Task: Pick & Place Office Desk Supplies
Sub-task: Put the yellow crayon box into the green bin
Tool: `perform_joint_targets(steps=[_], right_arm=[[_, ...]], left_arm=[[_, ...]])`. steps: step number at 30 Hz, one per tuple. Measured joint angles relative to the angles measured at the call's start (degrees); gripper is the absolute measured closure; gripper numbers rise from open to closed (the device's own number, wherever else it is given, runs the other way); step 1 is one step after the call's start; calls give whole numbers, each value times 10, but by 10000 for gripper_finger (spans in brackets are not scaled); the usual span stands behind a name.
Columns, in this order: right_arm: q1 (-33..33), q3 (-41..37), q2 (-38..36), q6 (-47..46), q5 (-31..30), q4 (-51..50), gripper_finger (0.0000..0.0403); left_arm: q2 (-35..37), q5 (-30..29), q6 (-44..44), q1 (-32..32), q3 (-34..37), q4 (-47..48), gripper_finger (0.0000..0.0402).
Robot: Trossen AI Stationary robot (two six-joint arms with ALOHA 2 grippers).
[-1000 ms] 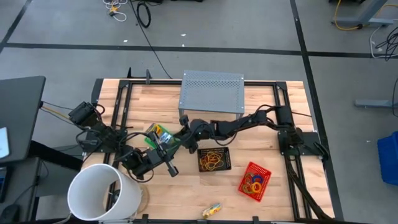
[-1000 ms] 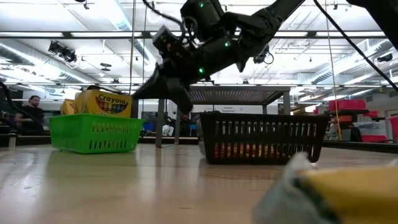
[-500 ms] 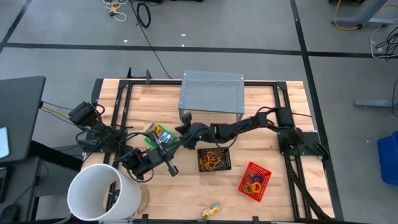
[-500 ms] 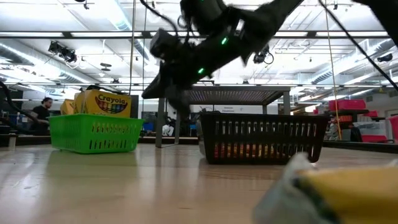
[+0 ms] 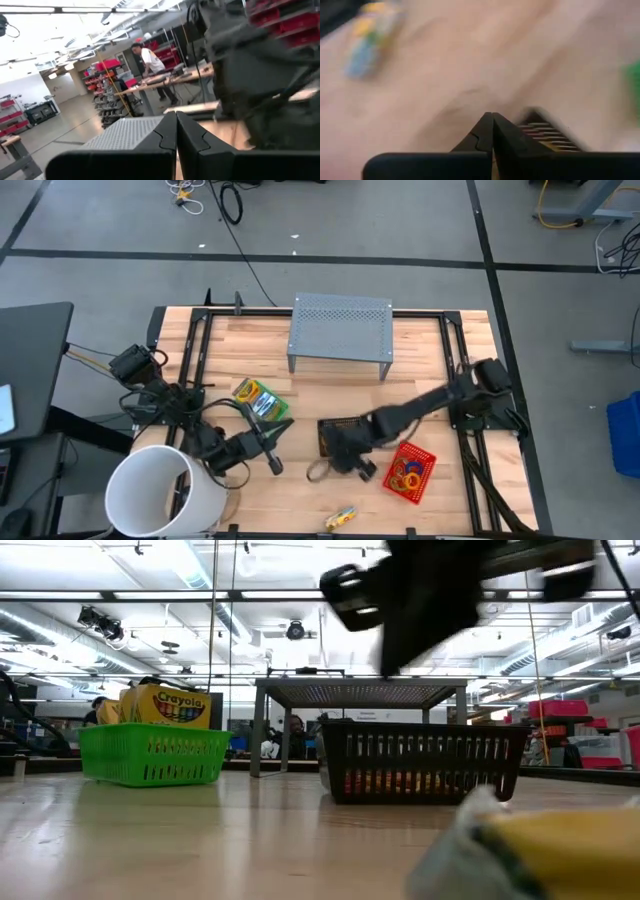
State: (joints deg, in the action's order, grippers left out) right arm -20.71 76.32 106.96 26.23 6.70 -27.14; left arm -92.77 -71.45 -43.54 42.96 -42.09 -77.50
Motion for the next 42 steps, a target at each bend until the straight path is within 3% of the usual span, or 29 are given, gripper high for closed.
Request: perform_joint_targets(steps=[7,15,19,24,33,36,39,42], right_arm=[[-105,-1,11,-103,-29,0,337],[-151,-1,53,-246,-41,58,206],[-166,-1,78,-264,-50,94,175],[-171,0,98,-304,-49,132,181],[-172,-1,139,-294,-66,167,207],[-172,-1,139,-294,-80,162,250],[-172,-1,137,-294,-81,160,329],[-177,-1,135,-287,-100,158,335]], left_arm=[[0,0,46,-3,0,59,400],[0,18,48,-6,0,62,400],[0,27,55,-6,0,69,400],[0,27,68,-6,0,78,400],[0,27,87,-6,0,92,400],[0,26,90,-6,0,93,400],[0,26,91,-6,0,95,400],[0,26,92,-6,0,95,400]])
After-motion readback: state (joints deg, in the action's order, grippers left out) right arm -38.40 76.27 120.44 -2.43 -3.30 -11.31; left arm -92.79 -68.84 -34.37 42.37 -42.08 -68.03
